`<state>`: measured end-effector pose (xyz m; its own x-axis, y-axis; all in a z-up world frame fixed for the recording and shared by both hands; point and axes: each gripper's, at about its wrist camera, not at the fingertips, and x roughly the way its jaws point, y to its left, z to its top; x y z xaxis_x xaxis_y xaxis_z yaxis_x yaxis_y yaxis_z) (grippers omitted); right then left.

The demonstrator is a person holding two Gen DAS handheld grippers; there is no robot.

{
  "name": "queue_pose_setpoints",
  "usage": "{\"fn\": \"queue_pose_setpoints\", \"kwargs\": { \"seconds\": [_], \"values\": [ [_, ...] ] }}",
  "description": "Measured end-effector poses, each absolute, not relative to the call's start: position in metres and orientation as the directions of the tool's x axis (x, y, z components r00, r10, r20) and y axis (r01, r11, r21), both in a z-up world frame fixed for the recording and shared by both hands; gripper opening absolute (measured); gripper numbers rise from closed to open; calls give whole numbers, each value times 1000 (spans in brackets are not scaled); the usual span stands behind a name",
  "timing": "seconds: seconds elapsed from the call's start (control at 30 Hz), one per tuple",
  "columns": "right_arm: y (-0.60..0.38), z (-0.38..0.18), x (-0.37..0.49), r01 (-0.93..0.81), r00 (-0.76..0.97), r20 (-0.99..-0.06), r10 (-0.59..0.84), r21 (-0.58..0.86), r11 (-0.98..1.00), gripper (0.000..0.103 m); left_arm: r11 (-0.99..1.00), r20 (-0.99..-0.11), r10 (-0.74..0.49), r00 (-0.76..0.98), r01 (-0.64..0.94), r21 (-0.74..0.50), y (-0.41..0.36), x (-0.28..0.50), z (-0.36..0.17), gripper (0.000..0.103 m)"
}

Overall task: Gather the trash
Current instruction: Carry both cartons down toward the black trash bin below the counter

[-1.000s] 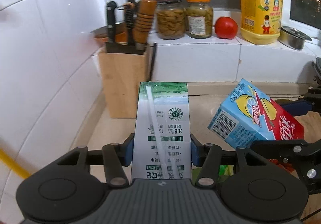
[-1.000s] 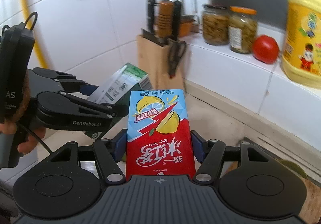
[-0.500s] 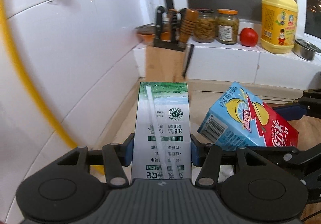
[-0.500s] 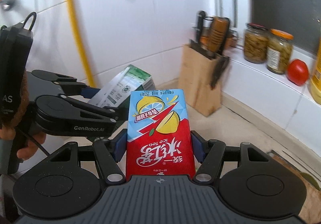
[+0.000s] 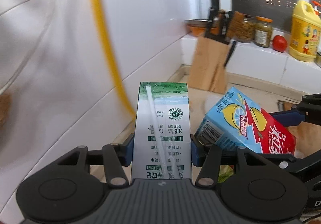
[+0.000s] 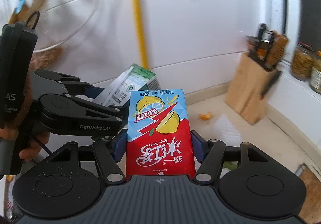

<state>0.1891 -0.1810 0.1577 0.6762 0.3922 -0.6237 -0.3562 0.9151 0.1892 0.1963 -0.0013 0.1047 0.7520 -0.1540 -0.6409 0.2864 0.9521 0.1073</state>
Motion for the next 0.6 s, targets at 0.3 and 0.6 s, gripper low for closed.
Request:
{"fn": "queue_pose_setpoints", "kwargs": {
  "seconds": [0.3,0.6],
  "values": [
    [-118,152,185,-469,604,-635,482,206,859,71,986,-663,-47,747,140,88,64,172,90,46],
    [-57,147,181,-563,527,-653,544,211,799,71,998,-691,30,723,20,63,120,152,70,46]
  ]
}}
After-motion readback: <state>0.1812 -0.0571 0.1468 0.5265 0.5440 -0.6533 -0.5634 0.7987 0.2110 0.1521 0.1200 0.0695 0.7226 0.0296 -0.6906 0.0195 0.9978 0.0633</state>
